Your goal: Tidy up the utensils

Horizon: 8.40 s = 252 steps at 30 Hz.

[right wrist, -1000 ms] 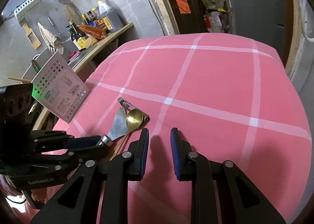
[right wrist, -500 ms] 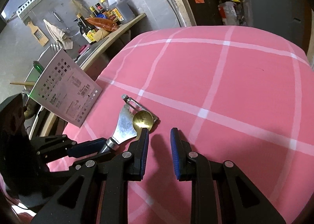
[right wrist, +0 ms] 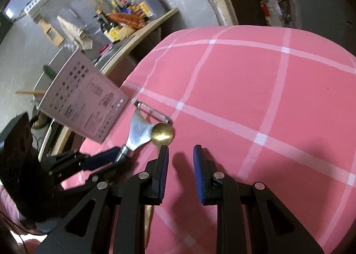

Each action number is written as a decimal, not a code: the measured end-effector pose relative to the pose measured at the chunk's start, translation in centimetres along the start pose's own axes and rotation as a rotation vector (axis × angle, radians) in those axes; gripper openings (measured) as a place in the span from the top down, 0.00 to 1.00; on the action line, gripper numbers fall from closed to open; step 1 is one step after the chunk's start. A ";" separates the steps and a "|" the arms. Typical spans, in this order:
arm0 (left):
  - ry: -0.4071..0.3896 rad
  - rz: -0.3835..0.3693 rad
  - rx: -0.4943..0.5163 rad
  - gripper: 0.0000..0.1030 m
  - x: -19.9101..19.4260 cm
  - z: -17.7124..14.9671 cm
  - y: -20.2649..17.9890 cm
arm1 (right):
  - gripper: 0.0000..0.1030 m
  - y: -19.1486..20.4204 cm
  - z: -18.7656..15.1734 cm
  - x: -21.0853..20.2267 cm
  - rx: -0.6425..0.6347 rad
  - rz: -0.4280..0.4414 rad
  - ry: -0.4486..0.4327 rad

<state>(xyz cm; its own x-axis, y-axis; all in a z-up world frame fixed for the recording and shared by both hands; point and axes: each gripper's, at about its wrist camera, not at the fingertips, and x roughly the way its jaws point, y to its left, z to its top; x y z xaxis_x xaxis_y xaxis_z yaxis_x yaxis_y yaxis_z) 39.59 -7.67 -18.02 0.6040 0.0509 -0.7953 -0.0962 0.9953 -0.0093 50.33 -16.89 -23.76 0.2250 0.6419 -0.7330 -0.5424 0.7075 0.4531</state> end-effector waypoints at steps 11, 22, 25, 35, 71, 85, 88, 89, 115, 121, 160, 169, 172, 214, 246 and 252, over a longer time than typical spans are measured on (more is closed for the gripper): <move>-0.027 -0.034 -0.092 0.83 -1.0 -1.2 1.8 | 0.80 3.4 0.4 0.5 -0.109 -0.086 0.073; 0.010 -0.090 -0.148 0.83 -0.8 -2.3 3.0 | 0.91 7.4 0.6 1.0 -0.213 -0.316 0.154; 0.015 -0.106 -0.147 0.83 -0.7 -2.3 3.2 | 0.95 7.6 0.5 0.5 -0.199 -0.324 0.173; 0.036 -0.208 -0.114 0.83 -1.2 -3.0 3.3 | 0.97 4.8 -1.4 -4.3 0.082 -0.185 0.009; -0.320 -0.451 -0.045 0.83 -17.6 3.1 8.2 | 0.97 11.7 1.4 -19.5 0.113 0.001 -0.644; -0.512 -0.355 -0.072 0.83 -21.6 8.2 13.8 | 0.97 18.7 7.6 -19.9 -0.025 0.028 -0.742; -0.541 -0.348 -0.087 0.83 -21.6 9.3 15.1 | 0.97 19.3 8.7 -19.1 -0.033 0.054 -0.767; -0.548 -0.352 -0.097 0.83 -21.4 9.5 15.5 | 0.97 19.5 9.0 -18.8 -0.032 0.064 -0.775; -0.612 -0.678 -0.297 0.83 -8.2 9.9 23.0 | 0.97 16.4 9.6 -5.2 -0.028 0.196 -0.845; -0.630 -0.684 -0.283 0.83 -7.6 9.5 22.8 | 0.97 16.1 9.0 -4.2 -0.035 0.187 -0.835; -0.745 -0.520 -0.008 0.83 -10.7 5.6 21.6 | 0.96 16.0 4.7 -5.6 -0.156 0.074 -0.729; -0.686 -0.514 0.004 0.83 -11.5 5.6 21.7 | 0.96 16.4 4.4 -5.6 -0.157 0.052 -0.701; -0.637 -0.519 -0.002 0.83 -11.2 5.3 21.8 | 0.96 16.6 4.3 -5.5 -0.159 0.039 -0.689; -0.555 -0.422 -0.033 0.38 -16.0 3.2 21.7 | 0.58 20.7 0.4 -11.8 -0.075 -0.190 -0.716; -0.539 -0.189 -0.094 0.00 -32.2 -10.2 12.4 | 0.01 25.7 -18.7 -33.1 0.064 -0.555 -0.768; -0.513 -0.158 -0.101 0.00 -33.4 -13.3 11.5 | 0.01 25.7 -23.2 -34.2 0.094 -0.590 -0.751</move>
<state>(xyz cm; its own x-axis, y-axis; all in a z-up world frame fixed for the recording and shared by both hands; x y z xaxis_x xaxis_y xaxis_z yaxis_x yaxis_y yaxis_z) 7.77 1.02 0.32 0.9234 -0.0399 -0.3817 -0.0331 0.9826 -0.1826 9.91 -27.48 1.19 0.9187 0.1738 -0.3545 -0.1163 0.9772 0.1777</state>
